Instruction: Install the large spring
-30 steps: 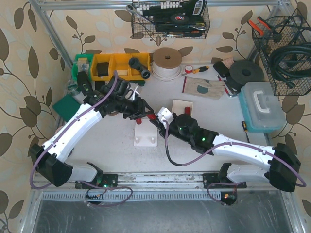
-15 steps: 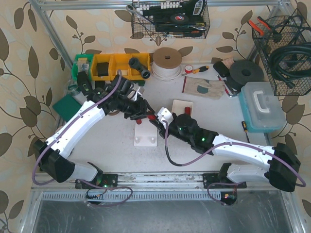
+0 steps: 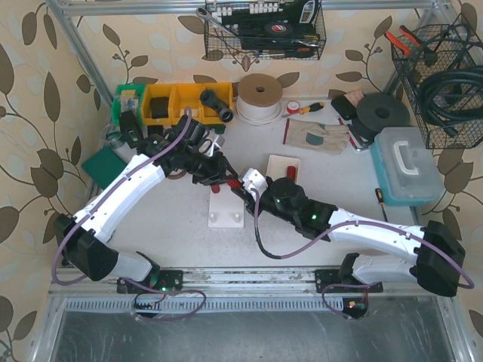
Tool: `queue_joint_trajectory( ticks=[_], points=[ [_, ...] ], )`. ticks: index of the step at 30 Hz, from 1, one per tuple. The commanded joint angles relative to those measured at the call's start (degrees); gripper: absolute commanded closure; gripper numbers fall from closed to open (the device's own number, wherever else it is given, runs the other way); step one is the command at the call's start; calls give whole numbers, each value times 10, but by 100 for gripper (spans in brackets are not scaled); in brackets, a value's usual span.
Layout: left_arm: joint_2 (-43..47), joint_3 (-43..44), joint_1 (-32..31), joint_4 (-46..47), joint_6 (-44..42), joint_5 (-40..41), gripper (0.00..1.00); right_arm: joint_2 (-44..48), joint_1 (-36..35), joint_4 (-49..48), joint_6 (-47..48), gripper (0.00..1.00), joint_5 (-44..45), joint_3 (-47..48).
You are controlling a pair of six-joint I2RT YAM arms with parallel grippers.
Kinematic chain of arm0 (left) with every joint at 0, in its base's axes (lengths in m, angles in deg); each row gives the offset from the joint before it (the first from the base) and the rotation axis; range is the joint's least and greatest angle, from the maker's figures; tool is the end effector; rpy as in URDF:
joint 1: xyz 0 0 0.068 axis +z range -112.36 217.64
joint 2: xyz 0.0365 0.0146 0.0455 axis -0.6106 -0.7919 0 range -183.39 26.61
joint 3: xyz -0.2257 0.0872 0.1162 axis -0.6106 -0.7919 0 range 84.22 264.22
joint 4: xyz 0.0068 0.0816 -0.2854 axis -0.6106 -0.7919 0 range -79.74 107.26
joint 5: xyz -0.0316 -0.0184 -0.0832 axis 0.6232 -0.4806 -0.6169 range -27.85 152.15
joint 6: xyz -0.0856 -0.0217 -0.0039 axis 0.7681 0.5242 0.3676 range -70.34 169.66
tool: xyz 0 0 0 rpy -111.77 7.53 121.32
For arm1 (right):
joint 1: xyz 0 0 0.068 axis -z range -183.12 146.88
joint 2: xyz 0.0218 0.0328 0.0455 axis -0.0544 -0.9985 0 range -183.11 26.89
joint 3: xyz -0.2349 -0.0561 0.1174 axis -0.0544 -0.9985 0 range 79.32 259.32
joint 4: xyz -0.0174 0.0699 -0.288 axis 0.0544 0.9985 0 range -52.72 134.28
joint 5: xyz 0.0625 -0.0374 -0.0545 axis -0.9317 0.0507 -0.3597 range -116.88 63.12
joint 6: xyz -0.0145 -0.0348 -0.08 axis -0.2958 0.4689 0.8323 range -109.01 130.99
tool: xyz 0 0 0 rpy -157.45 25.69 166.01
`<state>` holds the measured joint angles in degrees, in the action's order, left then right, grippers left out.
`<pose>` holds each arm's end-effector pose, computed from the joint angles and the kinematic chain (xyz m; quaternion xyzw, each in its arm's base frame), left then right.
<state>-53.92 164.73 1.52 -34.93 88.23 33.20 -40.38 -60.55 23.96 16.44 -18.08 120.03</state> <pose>0.2581 -0.2354 0.3164 0.0613 0.9176 -0.3782 0.1058 0.1968 0.2859 0.2456 -0.3671 0.6916 0.2172 0.5829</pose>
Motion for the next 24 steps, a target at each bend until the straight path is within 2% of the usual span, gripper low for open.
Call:
queue_joint_trajectory(
  ticks=[1,3,5,6,11,12,15,16,19,24],
  points=[
    [-1,25,-5,-25,-22,1,86,-2,-3,-26,3,100,6,18],
    [0,27,-5,-29,-24,5,96,-2,-4,-24,2,100,8,19],
    [0,31,-5,-33,-26,9,100,-3,-4,-20,-1,99,12,21],
    [1,33,-5,-37,-28,13,100,-5,-4,-18,-2,90,15,22],
    [-9,74,-2,-94,-54,75,100,-15,-4,-1,-18,17,36,35],
    [-13,85,2,-104,-60,85,100,-17,-4,3,-21,10,39,39],
    [-39,123,18,-138,-83,106,100,-15,-3,9,-41,6,64,40],
    [-47,143,19,-155,-94,125,100,-13,0,17,-56,1,87,42],
    [-79,199,20,-215,-134,202,100,-4,38,91,-145,0,121,66],
    [-114,217,19,-220,-153,244,100,-20,193,260,-325,8,6,132]
  ],
)
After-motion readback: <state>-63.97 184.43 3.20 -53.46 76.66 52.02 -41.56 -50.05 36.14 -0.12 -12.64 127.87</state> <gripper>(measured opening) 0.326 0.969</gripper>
